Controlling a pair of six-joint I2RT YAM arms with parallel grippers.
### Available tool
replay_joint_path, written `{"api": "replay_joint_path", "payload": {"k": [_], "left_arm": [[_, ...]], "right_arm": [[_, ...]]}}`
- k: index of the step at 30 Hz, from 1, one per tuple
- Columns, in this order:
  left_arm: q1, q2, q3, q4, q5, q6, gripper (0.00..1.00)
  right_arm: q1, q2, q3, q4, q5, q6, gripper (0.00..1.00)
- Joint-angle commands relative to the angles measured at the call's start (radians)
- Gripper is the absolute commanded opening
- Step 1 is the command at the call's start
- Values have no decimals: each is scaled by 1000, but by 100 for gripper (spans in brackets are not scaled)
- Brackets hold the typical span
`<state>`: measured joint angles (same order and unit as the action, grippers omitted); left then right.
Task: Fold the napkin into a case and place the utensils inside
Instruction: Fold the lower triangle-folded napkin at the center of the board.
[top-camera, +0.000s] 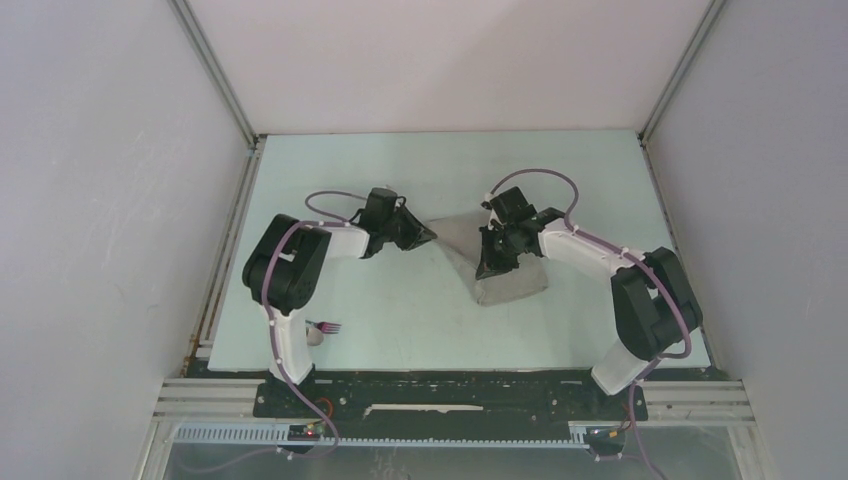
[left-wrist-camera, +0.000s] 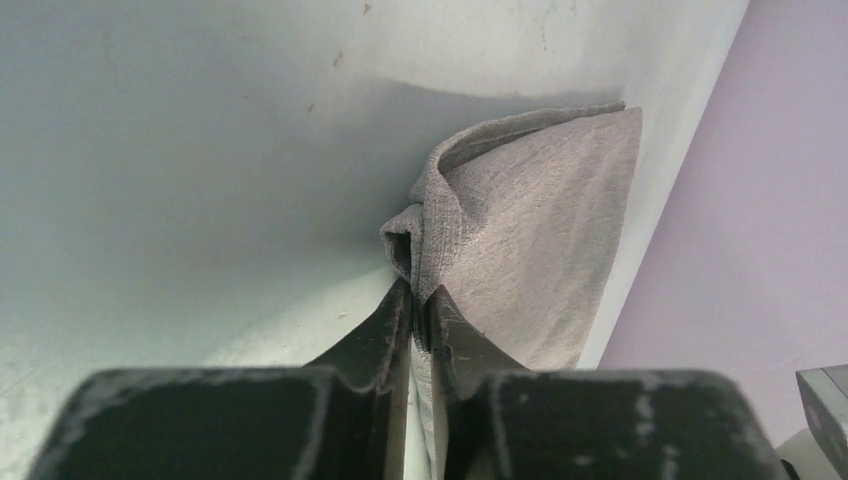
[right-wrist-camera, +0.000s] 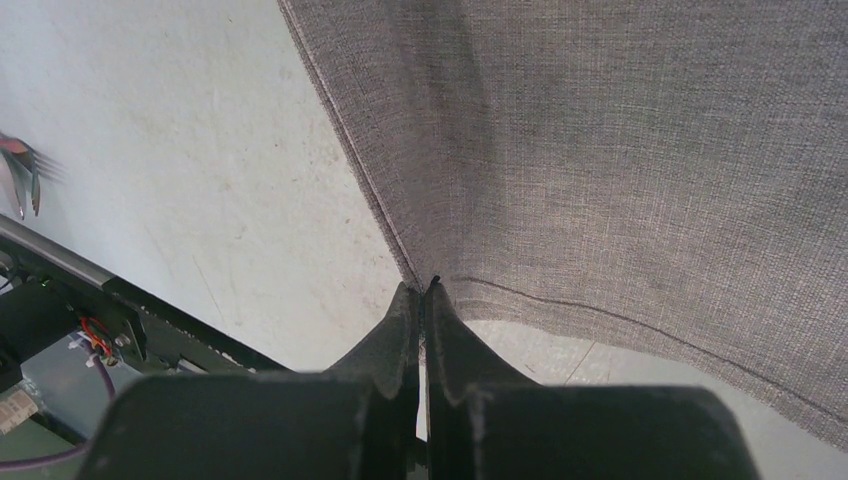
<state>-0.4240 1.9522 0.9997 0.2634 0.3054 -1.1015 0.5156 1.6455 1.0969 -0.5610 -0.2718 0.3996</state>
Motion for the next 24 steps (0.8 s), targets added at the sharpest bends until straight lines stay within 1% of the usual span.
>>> {"api": "replay_joint_path", "payload": {"k": [1, 2, 4, 8, 13, 19, 24], "left_arm": [[-20, -62, 70, -65, -66, 86, 9], [-27, -65, 83, -84, -78, 96, 6], [-45, -70, 117, -127, -104, 120, 3], [-81, -58, 201, -229, -165, 162, 2], [-115, -13, 305, -326, -203, 187, 2], [-158, 69, 467, -392, -205, 195, 4], [-188, 160, 609, -448, -179, 202, 4]], "right_arm": [[-21, -61, -40, 20, 2, 6, 0], [-26, -64, -52, 23, 0, 7, 0], [-35, -69, -73, 31, 0, 13, 0], [-75, -71, -108, 42, 0, 18, 0], [-125, -73, -149, 52, 15, 15, 0], [-171, -83, -179, 65, 4, -4, 0], [-187, -74, -182, 68, -4, -17, 0]]}}
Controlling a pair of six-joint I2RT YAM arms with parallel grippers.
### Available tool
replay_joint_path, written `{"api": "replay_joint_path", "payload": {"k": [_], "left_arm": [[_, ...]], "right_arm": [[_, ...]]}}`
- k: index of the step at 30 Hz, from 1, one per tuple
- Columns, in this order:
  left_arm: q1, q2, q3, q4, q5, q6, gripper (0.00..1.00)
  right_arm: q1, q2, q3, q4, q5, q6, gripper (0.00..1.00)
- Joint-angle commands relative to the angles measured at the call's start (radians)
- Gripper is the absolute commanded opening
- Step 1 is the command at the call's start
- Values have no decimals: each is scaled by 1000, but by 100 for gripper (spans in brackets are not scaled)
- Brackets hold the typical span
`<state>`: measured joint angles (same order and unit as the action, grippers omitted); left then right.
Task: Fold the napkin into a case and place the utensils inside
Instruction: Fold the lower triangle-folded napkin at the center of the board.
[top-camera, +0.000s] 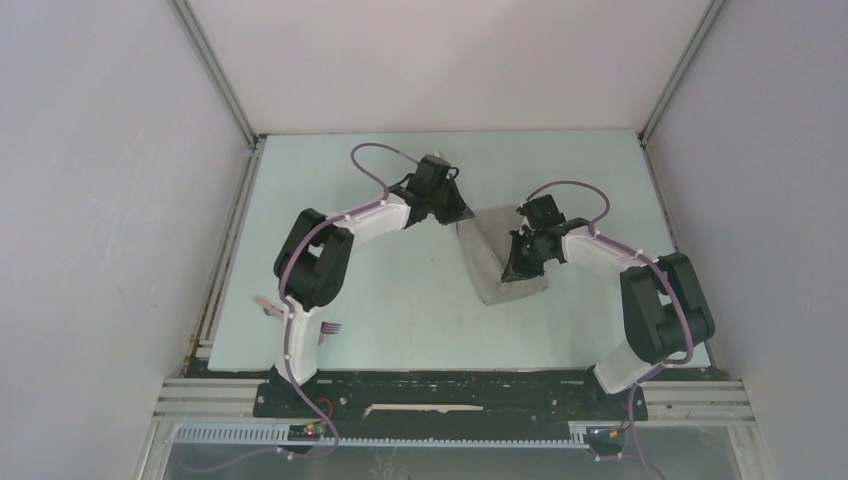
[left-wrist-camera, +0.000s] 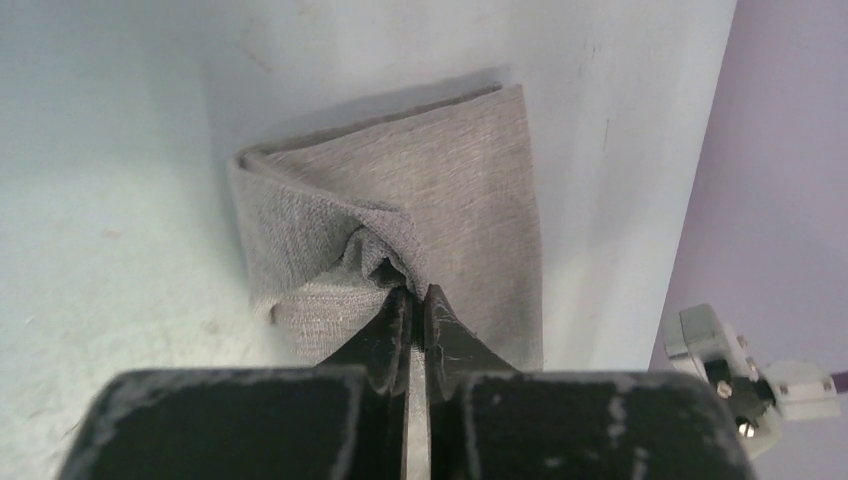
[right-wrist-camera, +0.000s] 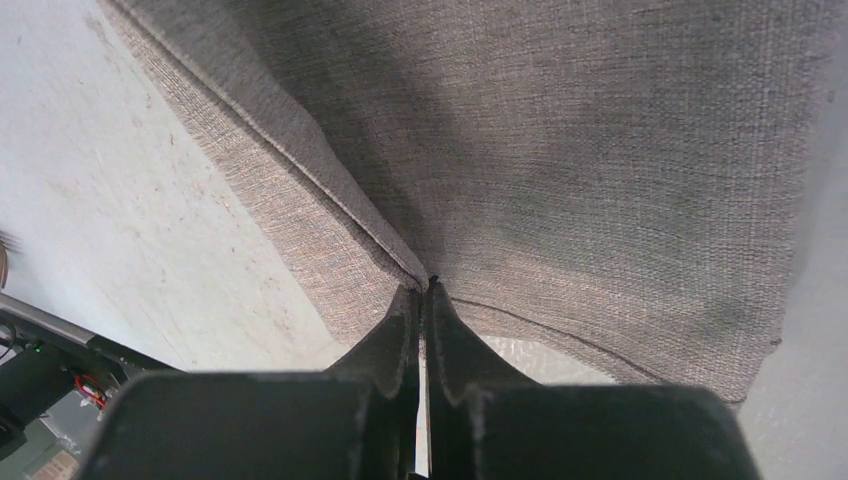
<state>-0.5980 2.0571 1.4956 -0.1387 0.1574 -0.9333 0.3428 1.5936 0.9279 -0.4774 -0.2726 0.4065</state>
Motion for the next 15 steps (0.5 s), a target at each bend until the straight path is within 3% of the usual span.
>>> {"api": "replay_joint_path", "payload": {"k": [1, 15], "left_arm": [[-17, 72, 136, -52, -23, 35, 5], [-48, 231, 346, -100, 57, 52, 5]], "right_arm": [[-15, -22, -16, -14, -9, -26, 0], [-56, -48, -77, 13, 12, -18, 0]]}}
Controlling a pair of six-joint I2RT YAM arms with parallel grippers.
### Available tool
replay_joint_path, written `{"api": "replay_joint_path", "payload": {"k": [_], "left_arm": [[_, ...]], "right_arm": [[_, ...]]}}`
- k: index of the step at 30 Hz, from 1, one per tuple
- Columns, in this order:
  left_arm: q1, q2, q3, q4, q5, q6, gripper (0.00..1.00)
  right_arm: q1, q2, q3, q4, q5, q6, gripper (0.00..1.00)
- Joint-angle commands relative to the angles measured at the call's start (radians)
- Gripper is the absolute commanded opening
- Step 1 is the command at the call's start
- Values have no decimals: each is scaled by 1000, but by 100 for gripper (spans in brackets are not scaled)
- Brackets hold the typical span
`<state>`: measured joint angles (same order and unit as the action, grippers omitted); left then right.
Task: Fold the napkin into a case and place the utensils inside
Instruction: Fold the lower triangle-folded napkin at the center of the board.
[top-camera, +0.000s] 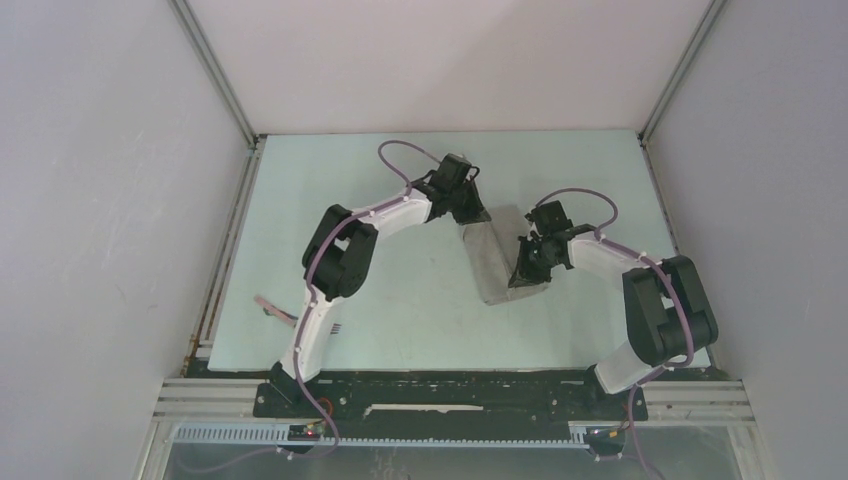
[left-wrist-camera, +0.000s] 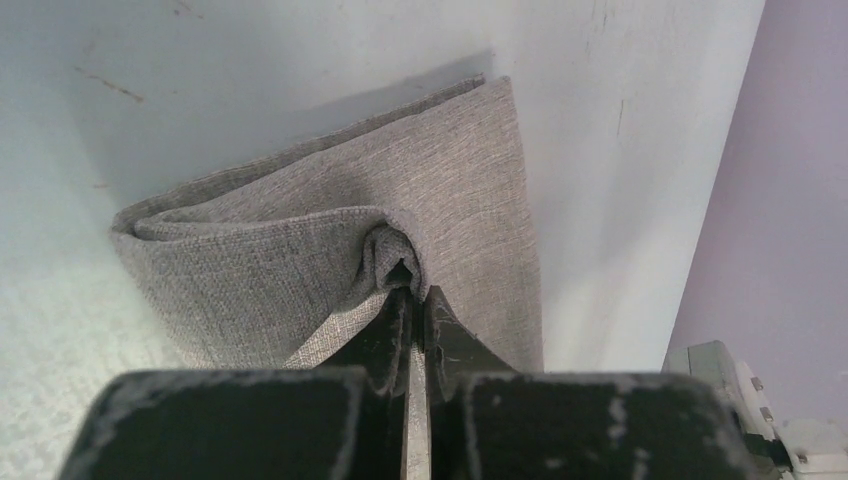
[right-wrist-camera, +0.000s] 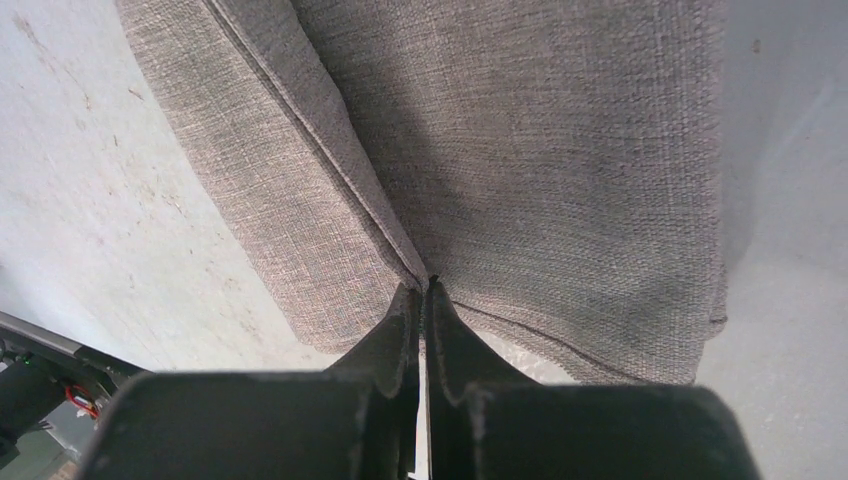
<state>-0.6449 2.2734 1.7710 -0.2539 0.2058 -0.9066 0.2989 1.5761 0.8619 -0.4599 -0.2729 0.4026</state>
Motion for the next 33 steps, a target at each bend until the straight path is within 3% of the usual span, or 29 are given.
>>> {"api": "replay_joint_path", "payload": {"k": [1, 22, 30, 33], "left_arm": [[-3, 20, 76, 15, 10, 23, 5], [-3, 129, 170, 1, 57, 23, 6], [-4, 140, 178, 1, 59, 22, 6], [-3, 142, 184, 2, 60, 21, 6]], "right_arm": [[-14, -27, -11, -4, 9, -16, 0], [-44, 20, 3, -10, -8, -45, 0], [-11, -105, 124, -128, 169, -99, 48], [-3, -130, 130, -36, 2, -97, 61]]}}
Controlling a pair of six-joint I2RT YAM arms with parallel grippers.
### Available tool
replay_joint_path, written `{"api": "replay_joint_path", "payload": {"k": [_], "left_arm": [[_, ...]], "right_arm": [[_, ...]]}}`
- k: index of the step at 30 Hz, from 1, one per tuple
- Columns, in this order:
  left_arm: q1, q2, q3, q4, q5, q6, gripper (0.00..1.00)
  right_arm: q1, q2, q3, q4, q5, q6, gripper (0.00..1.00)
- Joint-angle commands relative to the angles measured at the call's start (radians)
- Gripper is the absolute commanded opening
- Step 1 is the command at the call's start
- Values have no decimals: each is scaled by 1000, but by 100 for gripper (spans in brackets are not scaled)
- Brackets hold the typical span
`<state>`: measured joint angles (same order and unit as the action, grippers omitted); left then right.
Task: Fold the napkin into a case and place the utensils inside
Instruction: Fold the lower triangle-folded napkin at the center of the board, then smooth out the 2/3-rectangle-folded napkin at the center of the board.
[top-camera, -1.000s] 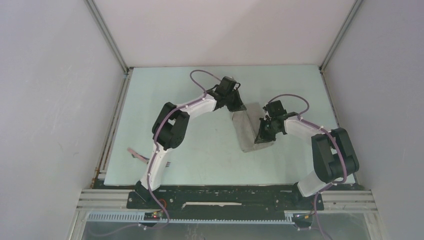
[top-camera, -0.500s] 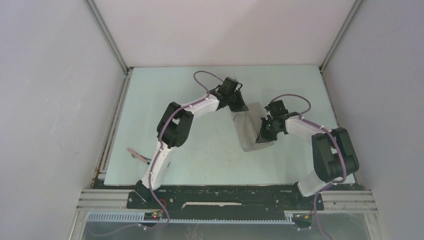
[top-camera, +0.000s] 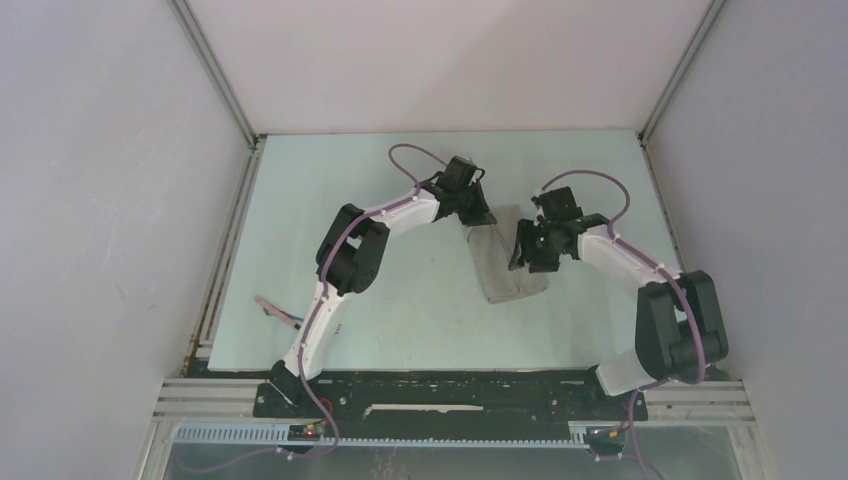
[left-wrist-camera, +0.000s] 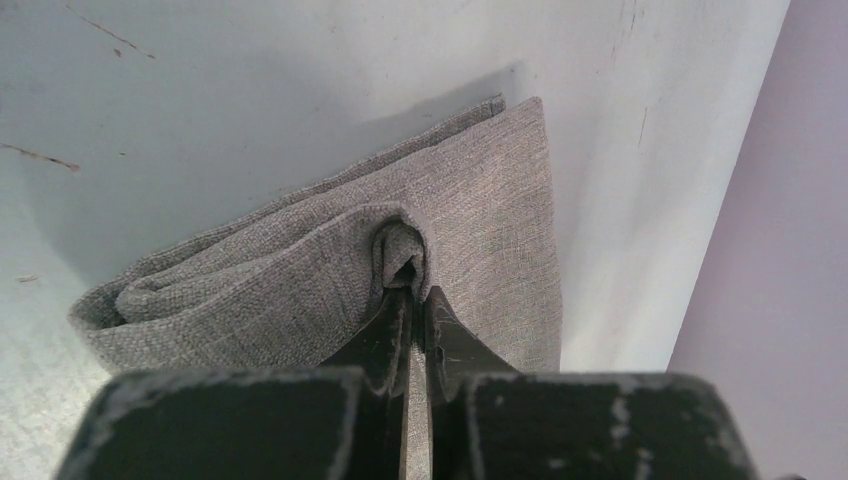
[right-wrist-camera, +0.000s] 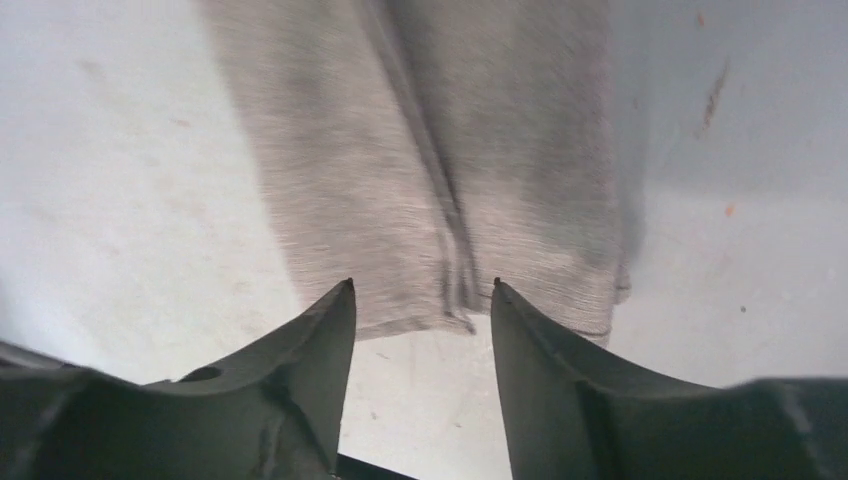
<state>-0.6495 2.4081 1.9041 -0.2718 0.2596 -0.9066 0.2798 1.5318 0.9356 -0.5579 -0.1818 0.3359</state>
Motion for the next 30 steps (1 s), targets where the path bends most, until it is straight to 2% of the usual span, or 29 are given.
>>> {"api": "replay_joint_path", "payload": {"k": [1, 4, 6, 10, 12, 15, 19, 22, 25, 30], "left_arm": [[1, 8, 52, 18, 7, 21, 6], [1, 9, 51, 19, 8, 21, 6], [1, 9, 52, 19, 12, 21, 6], [1, 7, 51, 16, 14, 30, 6], [1, 6, 53, 15, 13, 34, 7], [2, 11, 59, 7, 7, 33, 7], [3, 27, 70, -11, 5, 38, 7], [4, 37, 76, -8, 18, 38, 7], [5, 36, 76, -6, 13, 49, 9], [6, 33, 79, -7, 9, 53, 10]], "right_arm": [[12, -65, 56, 119, -201, -18, 63], [-11, 58, 70, 284, -494, 63, 63], [-14, 143, 80, 396, -613, 116, 61], [-31, 293, 110, 495, -745, 167, 40], [-33, 324, 111, 522, -770, 162, 34], [-32, 364, 122, 548, -794, 163, 34], [-21, 408, 168, 477, -788, 137, 36], [-24, 433, 205, 357, -754, 106, 41], [-28, 466, 228, 221, -714, 60, 41], [-46, 448, 172, 213, -697, 59, 40]]}}
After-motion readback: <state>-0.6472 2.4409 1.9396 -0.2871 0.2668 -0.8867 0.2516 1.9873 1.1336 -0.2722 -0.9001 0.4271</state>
